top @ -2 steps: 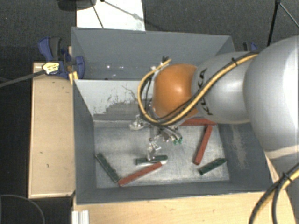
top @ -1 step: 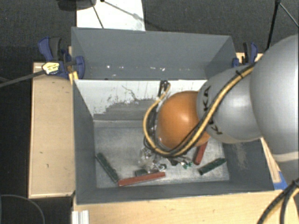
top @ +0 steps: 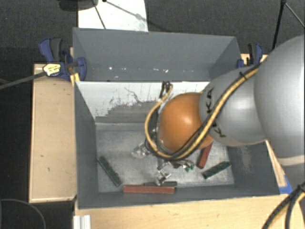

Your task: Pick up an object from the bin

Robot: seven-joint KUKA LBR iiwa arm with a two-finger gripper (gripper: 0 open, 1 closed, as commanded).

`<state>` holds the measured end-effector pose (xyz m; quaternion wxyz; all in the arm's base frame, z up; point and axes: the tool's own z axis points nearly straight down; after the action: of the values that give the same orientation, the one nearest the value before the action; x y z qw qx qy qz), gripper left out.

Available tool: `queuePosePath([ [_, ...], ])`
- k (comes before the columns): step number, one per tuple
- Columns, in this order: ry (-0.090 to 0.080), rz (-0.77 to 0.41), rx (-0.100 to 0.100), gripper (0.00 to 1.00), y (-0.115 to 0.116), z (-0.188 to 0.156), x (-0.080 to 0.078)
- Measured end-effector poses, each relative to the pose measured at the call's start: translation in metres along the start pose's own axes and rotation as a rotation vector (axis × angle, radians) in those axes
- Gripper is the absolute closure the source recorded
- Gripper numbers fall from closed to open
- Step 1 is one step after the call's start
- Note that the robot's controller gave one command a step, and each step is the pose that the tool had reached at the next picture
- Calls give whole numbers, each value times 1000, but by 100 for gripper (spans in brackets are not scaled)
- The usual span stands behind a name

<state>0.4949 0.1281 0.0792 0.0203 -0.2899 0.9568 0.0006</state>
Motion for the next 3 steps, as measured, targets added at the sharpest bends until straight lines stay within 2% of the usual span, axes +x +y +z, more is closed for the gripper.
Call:
queuePosePath([
  [1,-1,1,0,0,0,0,0],
  [2,38,-5,-10,0,42,-36,-24],
  [3,30,-16,-13,0,72,-59,-43],
])
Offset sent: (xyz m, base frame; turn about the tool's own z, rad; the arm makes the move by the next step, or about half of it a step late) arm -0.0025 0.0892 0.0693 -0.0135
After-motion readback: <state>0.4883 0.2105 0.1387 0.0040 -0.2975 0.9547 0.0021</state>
